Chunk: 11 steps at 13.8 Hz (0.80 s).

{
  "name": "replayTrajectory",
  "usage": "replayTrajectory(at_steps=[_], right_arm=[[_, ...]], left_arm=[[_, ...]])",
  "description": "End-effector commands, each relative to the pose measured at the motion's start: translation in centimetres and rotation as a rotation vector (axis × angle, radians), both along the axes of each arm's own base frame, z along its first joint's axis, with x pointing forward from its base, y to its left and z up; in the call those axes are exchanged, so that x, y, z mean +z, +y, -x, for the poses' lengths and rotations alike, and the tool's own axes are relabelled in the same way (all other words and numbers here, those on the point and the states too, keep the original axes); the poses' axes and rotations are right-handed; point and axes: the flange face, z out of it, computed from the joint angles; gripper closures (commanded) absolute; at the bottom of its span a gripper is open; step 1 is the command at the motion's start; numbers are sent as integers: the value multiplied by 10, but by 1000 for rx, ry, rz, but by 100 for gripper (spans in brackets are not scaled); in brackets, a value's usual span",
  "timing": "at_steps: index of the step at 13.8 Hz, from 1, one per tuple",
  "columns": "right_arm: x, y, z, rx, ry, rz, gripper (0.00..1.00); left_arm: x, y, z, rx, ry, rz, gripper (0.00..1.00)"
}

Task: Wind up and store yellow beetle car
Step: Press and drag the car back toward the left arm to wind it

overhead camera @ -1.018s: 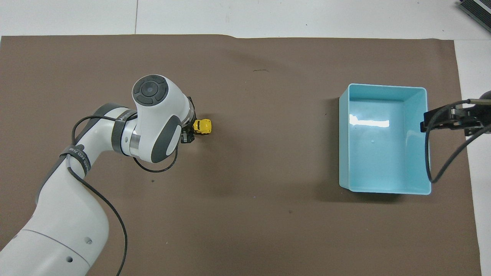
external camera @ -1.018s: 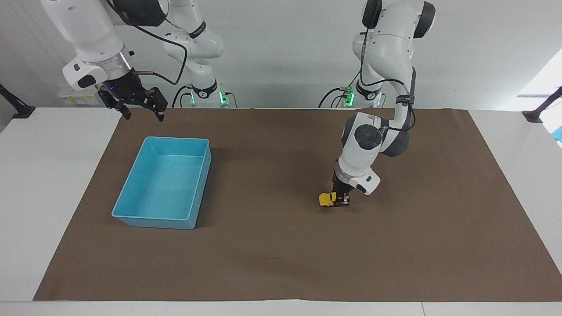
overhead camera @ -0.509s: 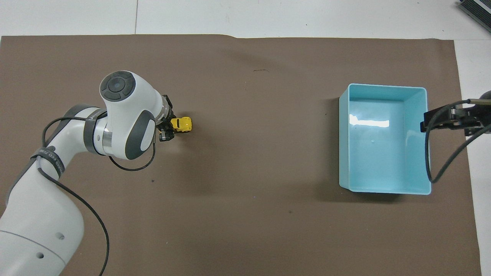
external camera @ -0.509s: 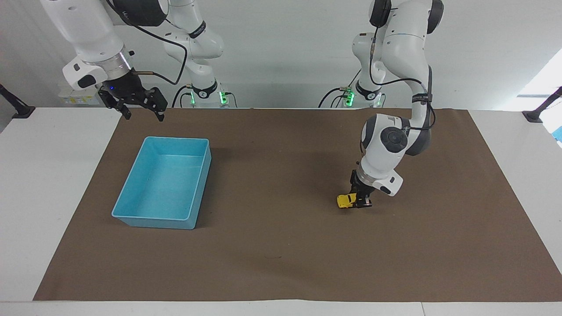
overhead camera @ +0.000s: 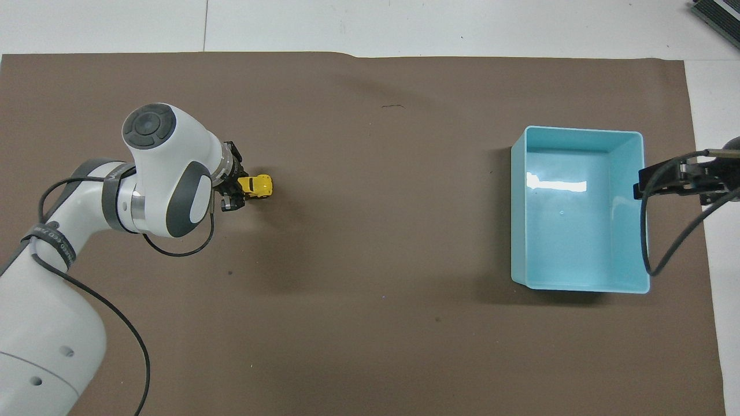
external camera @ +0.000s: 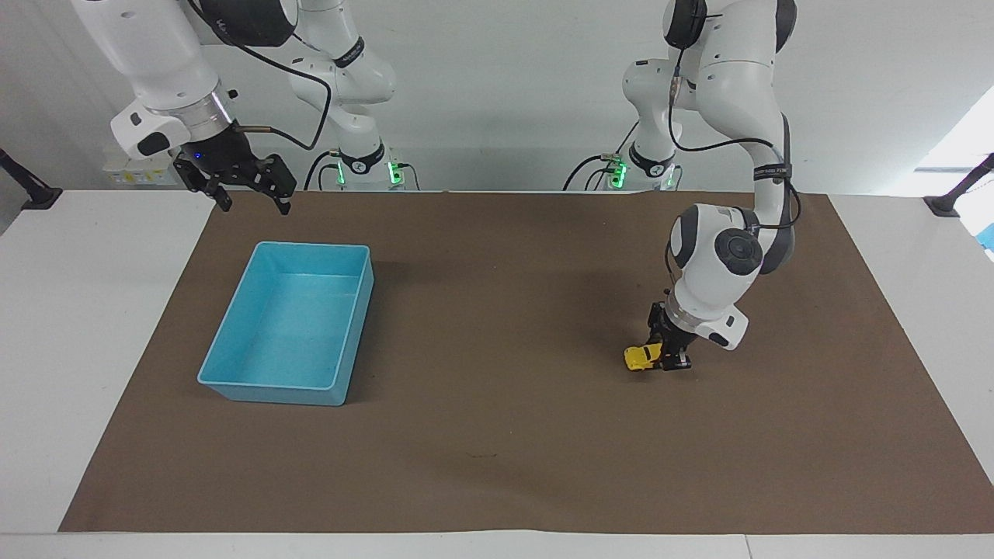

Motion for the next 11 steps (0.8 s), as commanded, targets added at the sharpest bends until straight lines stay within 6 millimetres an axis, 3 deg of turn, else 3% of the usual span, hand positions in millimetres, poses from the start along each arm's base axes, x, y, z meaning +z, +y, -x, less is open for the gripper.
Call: replayTrajectory(at_steps=[1, 9, 10, 11], right_arm=[[-1, 0, 2, -18, -7, -14, 0], [-1, 0, 2, -18, -7, -12, 0], [-1, 0, 2, -18, -7, -14, 0], [-1, 0, 2, -18, -7, -12, 0]], left_arm=[[-32, 27, -7, -2, -9, -9, 100], [-32, 30, -8, -16, -5, -9, 97], [-30, 30, -10, -19, -9, -12, 83], [-26, 30, -11, -23, -8, -13, 36]])
